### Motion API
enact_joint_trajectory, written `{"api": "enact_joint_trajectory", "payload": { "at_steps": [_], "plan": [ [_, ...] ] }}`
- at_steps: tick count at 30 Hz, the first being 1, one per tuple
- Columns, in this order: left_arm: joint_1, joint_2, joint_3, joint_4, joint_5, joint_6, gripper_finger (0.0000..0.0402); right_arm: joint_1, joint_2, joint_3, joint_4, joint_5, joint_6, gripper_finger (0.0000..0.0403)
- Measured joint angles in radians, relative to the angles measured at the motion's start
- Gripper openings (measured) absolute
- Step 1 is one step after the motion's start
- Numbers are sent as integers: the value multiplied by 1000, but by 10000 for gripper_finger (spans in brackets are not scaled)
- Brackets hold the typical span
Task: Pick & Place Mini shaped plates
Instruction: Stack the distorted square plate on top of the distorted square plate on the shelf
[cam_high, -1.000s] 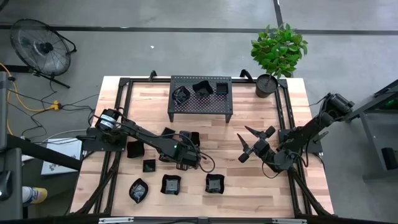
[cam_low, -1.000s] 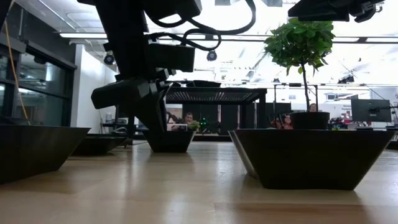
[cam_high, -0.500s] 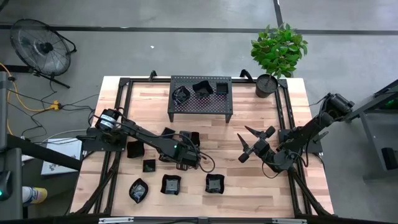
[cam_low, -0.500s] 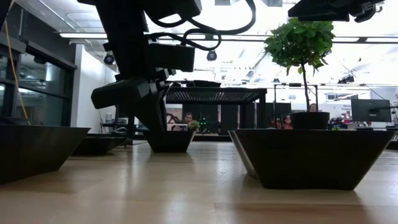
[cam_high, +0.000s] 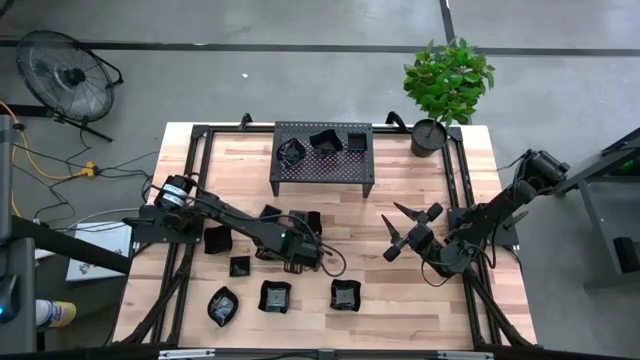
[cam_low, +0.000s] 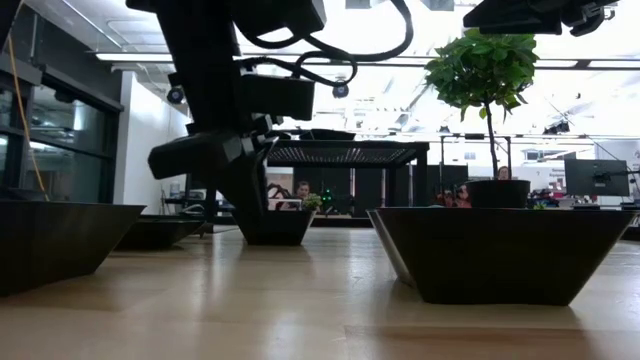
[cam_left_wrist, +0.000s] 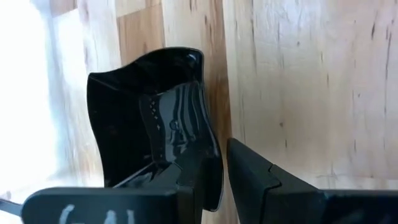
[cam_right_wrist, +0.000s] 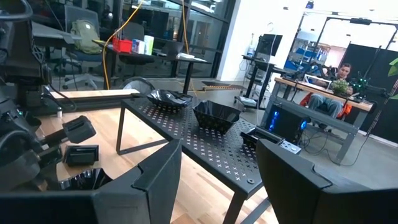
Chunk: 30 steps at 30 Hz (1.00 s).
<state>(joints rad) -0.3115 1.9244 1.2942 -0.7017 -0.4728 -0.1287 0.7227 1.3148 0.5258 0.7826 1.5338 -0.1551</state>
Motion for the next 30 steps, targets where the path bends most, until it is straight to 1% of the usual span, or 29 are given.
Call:
{"api": "enact_joint_trajectory", "payload": {
  "at_steps": [6, 12, 21, 30],
  "plan": [
    [0, 0, 0, 2, -5, 0, 56, 0, 0, 0, 0, 0, 0, 204],
    [4, 0, 0, -5, 3, 0, 6, 0, 0, 0, 0, 0, 0, 204],
    [4, -9, 0, -10, 15, 7, 2, 0, 0, 0, 0, 0, 11, 204],
    [-19, -79, 0, -12, 25, 13, 1, 0, 0, 0, 0, 0, 22, 204]
  ]
}}
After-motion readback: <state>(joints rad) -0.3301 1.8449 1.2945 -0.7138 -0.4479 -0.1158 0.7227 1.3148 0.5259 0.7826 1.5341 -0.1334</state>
